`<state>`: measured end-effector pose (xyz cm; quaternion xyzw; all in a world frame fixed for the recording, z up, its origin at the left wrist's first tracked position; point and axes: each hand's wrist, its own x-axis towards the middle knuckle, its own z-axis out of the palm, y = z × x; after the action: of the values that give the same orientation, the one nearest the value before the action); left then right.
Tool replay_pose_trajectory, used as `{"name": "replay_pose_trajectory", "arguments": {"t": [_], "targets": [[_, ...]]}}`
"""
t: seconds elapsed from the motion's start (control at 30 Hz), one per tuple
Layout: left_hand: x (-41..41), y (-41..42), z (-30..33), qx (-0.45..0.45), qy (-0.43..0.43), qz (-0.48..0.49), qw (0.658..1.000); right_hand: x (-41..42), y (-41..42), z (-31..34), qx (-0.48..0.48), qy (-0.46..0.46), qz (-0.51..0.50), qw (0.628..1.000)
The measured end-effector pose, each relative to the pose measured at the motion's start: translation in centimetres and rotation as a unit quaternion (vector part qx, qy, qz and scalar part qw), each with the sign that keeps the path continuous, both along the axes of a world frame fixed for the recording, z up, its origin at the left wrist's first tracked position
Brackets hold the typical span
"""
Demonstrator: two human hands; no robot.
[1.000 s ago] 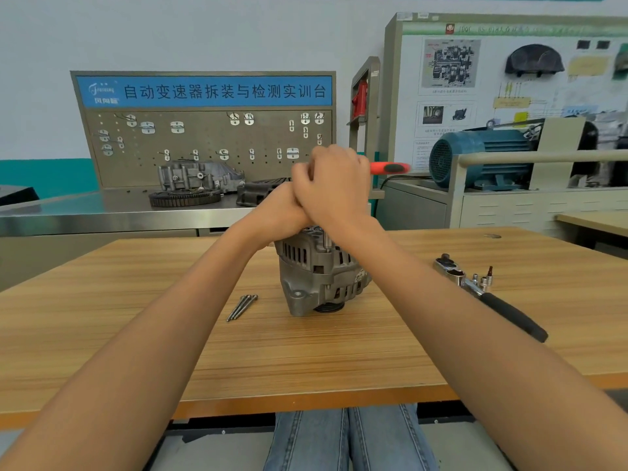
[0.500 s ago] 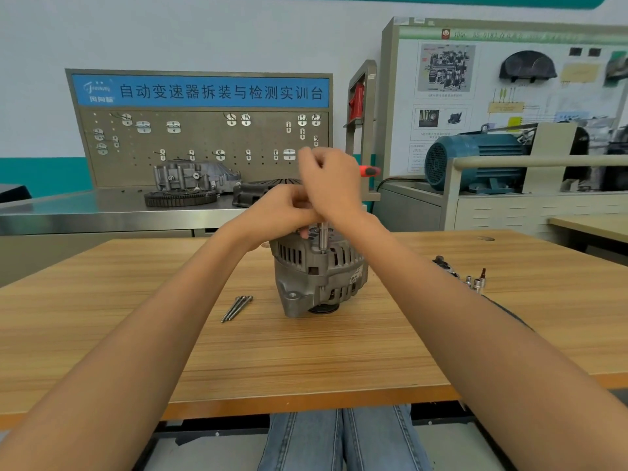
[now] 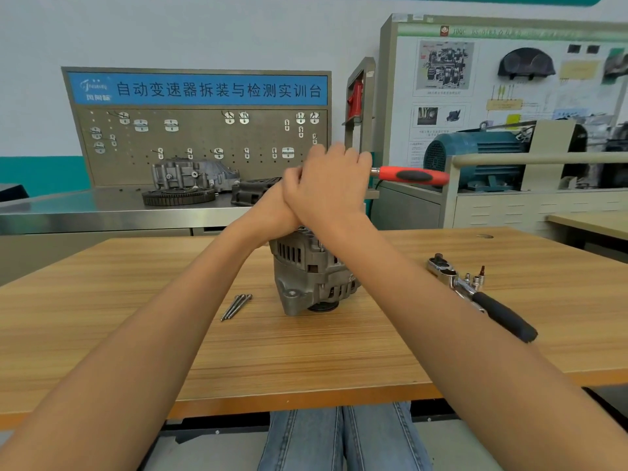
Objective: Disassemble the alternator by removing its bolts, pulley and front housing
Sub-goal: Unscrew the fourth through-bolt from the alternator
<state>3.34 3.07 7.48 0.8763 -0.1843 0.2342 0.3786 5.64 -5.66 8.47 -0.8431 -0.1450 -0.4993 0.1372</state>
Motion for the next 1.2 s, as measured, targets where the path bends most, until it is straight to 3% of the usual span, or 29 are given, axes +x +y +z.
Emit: {"name": "replay_pose_trajectory", "arguments": {"t": [0.2, 0.3, 0.37, 0.43, 0.53, 0.6, 0.67, 0.7, 0.77, 0.8, 0.83, 0.9, 1.03, 1.13, 1.2], "targets": [[-0.1, 0.3, -0.1, -0.010, 0.037, 0.001, 0.999, 0.0, 0.5, 0.4, 0.012, -0.003, 0.033, 0.999], [0.0, 0.5, -0.2, 0.002, 0.053, -0.013, 0.999, 0.5, 0.1, 0.4, 0.065, 0.011, 0.144, 0.987], [0.0, 0.6, -0.3, -0.003, 0.064, -0.009, 0.998, 1.0, -0.2, 0.4, 0.146, 0.055, 0.299, 0.941], [0.0, 0.6, -0.2, -0.013, 0.076, -0.017, 0.997, 1.0, -0.5, 0.5, 0.254, 0.116, 0.436, 0.856], [0.0, 0.7, -0.1, -0.021, 0.088, -0.028, 0.995, 1.0, -0.9, 1.0, 0.352, 0.212, 0.537, 0.737], [0.1, 0.7, -0.1, -0.023, 0.090, -0.022, 0.995, 1.1, -1.2, 1.3, 0.361, 0.238, 0.561, 0.706], [0.1, 0.7, -0.1, -0.018, 0.088, -0.015, 0.996, 0.7, -1.1, 1.5, 0.348, 0.230, 0.534, 0.736], [0.1, 0.6, -0.1, -0.018, 0.084, -0.012, 0.996, 0.5, -0.9, 1.4, 0.317, 0.204, 0.495, 0.783], [0.0, 0.3, -0.1, -0.011, 0.049, -0.003, 0.999, 0.5, -0.5, 0.7, 0.174, 0.100, 0.320, 0.926], [0.0, 0.2, -0.1, -0.002, 0.025, 0.004, 1.000, 0.4, -0.3, 0.3, 0.094, 0.041, 0.193, 0.976], [-0.1, 0.1, -0.1, 0.005, 0.006, 0.007, 1.000, 0.3, -0.1, -0.1, 0.041, 0.001, 0.090, 0.995], [-0.3, -0.1, -0.2, 0.014, -0.009, 0.005, 1.000, 0.0, 0.1, -0.5, 0.020, -0.025, 0.012, 0.999], [-0.7, -0.1, -0.2, 0.016, 0.020, -0.006, 1.000, 0.0, 0.3, -0.3, 0.036, -0.026, 0.044, 0.998], [-0.6, 0.3, -0.2, 0.001, 0.039, -0.032, 0.999, 0.2, -0.1, -0.1, 0.084, -0.009, 0.144, 0.986], [-0.4, 0.5, -0.3, -0.004, 0.064, -0.022, 0.998, 0.5, -0.5, 0.1, 0.162, 0.029, 0.271, 0.948]]}}
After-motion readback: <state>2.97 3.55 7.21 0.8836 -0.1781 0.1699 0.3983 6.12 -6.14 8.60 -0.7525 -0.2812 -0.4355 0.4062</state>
